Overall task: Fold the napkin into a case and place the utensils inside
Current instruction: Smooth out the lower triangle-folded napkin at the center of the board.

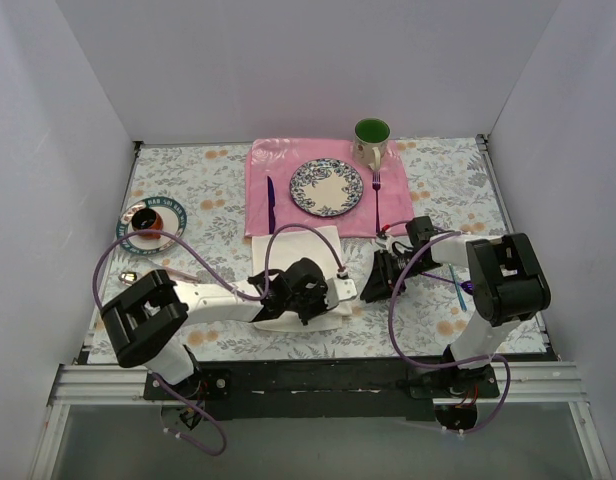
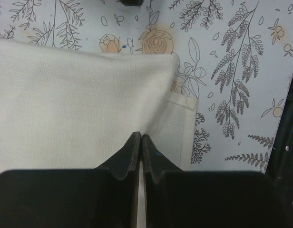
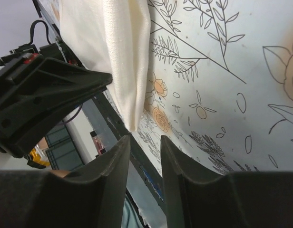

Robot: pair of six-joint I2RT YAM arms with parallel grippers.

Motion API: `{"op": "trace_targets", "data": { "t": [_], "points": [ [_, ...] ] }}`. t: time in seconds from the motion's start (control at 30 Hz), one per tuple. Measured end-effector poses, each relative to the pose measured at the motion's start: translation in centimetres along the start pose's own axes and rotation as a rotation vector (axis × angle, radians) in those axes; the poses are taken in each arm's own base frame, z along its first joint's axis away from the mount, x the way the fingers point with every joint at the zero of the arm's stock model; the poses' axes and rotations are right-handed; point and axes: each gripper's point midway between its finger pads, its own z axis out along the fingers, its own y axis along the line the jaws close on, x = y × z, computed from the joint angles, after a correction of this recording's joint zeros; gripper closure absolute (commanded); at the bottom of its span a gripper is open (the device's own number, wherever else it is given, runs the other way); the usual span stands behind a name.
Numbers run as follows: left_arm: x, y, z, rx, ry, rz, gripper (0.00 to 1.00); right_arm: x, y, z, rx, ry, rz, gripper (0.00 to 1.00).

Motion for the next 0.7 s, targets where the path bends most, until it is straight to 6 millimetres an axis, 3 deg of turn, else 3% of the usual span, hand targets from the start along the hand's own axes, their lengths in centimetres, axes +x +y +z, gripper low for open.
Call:
{"op": "trace_targets", "data": {
  "t": [0.17, 0.47, 0.57, 0.7],
  "points": [
    [0.3, 1.1, -0.4, 0.016, -0.014, -0.067, 1.00, 0.3, -0.6, 0.4, 0.000, 0.020, 0.030, 0.76],
    [-0.6, 2.5, -1.8, 0.060, -0.083, -0.183, 1.00, 0.5, -1.0, 1.1, -0.008, 0.036, 0.083, 0.84],
    [-0.9, 2.2, -2.0, 0.081, -0.104, -0.200, 1.00, 0.4, -1.0, 2.0, -0.016, 0.071, 0.092, 0.99],
    [-1.3, 2.4, -2.3, 0.086, -0.124, -0.217, 1.00, 0.0, 0.0, 3.2, -0.049, 0.117, 0.065, 0.99]
  ]
}}
